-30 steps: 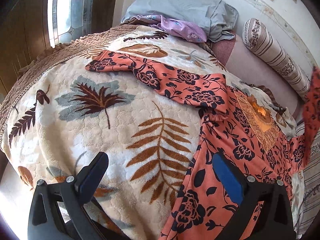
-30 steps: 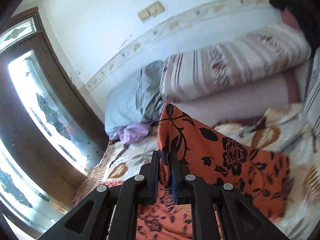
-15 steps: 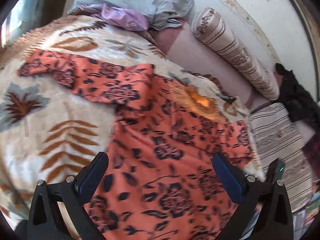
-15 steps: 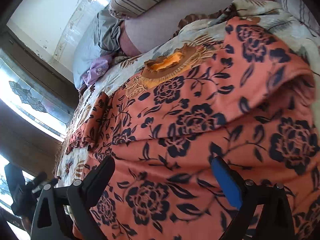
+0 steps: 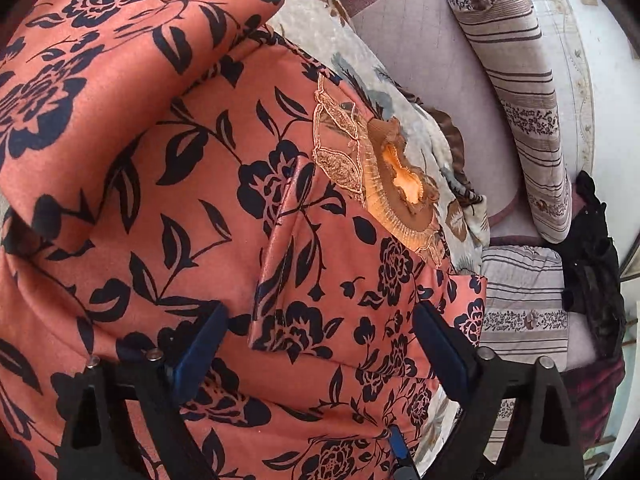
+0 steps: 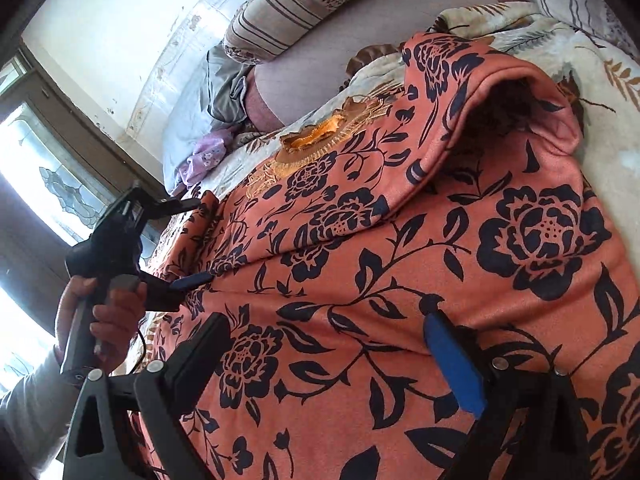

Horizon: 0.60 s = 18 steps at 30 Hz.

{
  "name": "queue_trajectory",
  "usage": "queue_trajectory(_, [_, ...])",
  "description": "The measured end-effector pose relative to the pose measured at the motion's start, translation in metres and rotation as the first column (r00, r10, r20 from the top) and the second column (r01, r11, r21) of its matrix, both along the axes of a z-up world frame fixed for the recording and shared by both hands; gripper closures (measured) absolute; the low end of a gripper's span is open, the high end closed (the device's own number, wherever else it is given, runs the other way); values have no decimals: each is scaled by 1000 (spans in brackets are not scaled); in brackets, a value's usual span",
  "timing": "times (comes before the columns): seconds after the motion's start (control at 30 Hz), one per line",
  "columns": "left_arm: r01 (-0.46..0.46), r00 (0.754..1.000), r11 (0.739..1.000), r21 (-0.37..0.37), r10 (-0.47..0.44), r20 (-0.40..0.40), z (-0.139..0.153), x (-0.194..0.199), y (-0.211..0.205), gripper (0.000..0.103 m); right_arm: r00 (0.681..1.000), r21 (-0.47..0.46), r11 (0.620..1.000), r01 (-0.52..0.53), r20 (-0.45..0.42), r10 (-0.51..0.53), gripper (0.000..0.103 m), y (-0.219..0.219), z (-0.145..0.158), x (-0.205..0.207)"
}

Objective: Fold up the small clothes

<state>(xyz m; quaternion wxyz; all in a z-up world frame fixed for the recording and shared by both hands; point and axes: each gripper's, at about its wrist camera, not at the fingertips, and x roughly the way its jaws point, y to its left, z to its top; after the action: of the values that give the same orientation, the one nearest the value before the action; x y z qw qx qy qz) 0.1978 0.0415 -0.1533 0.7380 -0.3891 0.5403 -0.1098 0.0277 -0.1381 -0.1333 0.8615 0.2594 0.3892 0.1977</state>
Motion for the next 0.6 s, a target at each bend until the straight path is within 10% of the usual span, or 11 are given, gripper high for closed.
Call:
queue_trajectory(0.17, [68,995,987,147,-57,-78,-4,10,-13,57,1000,-8,1000,4,0,-4,4,1,-1,0])
queue_trajectory(0.2, [73,994,981,182,-56,-98,-5,13,-13,90,1000,-5,1000,4,0,-4,4,1,-1,-1])
queue_trajectory(0.23, [77,992,976,202,-54,-116,-5,15,-12,96,1000,-3,1000,4,-1,-4,4,1,-1,-1])
queue_trajectory(0.37, [43,992,944,328,-79,99,49,9,-18,96,1000,16,1000,7,-19,-7,6,-2,1,0])
queue_trajectory(0.47, [-45,933,864,502,-143,329,104,-17,-26,96,997,129,991,43,-63,-35,6,-22,8,0])
queue_trajectory(0.6, [2,968,831,556,-140,206,65,-9,-12,96,985,228,958,173,-31,-170,5,-69,33,-1])
